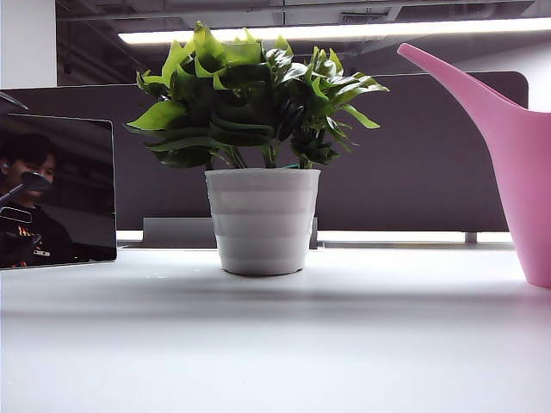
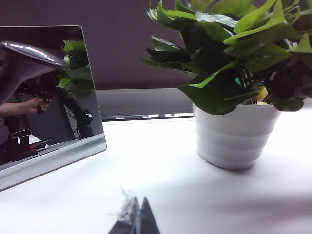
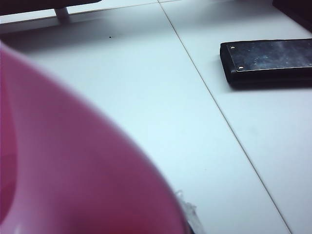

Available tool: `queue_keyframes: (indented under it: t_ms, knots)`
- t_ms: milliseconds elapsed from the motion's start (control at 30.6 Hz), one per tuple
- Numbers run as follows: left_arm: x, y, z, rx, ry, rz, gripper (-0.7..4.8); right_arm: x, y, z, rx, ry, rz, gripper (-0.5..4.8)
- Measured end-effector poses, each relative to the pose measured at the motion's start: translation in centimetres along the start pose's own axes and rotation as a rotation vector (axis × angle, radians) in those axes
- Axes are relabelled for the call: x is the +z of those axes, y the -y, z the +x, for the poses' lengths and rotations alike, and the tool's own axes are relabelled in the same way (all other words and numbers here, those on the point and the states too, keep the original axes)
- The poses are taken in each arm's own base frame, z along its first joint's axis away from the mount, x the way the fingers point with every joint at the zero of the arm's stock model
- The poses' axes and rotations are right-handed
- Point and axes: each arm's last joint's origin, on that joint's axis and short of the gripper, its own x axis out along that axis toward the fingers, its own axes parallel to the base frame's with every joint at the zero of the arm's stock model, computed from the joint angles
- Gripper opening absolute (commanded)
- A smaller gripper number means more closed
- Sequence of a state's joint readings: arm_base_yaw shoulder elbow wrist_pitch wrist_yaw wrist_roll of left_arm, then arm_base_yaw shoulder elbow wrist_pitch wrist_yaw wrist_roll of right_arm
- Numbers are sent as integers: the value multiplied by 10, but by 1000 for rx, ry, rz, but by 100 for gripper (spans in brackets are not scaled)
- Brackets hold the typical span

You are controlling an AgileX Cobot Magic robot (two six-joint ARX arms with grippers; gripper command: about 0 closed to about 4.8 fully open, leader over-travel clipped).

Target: Pick up the watering can from the table, water the potted plant, and put the can back.

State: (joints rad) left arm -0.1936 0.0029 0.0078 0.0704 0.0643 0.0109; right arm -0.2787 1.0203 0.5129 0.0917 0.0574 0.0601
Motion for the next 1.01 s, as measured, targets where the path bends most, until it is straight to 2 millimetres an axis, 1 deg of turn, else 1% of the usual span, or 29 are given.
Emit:
queue_keyframes:
  t_ms: [425,458,491,524,622,720,818,916,949,982,1014]
  knots:
    - [0,0,0,0,0,0,-5,-1,0,-2,3,-19,5,127]
    - [0,0,0,0,0,0,-5,-1,0,-4,9,-19,3,133]
    - [0,0,0,0,0,0,-5,-1,0,-7,19,-23,-2,157]
    - [0,0,0,0,0,0,-5,-1,-1,-8,25,-26,-4,163]
    - [0,0,0,0,0,0,-5,3,-3,-12,44,4,-5,163]
    - [0,0,0,0,0,0,-5,1,-3,-12,43,-7,-2,163]
    - [0,0,0,0,0,0,-5,-3,-2,-11,41,-7,-1,163]
    - [0,0,0,0,0,0,-5,-17,-2,-9,40,-38,0,164]
    - [0,0,0,0,0,0,-5,-22,-2,-9,42,-55,-1,185]
    - [0,0,0,0,0,0,-5,-24,-2,-9,43,-62,-1,233]
    - [0,0,0,0,0,0,-5,-24,-3,-9,47,-57,-3,252]
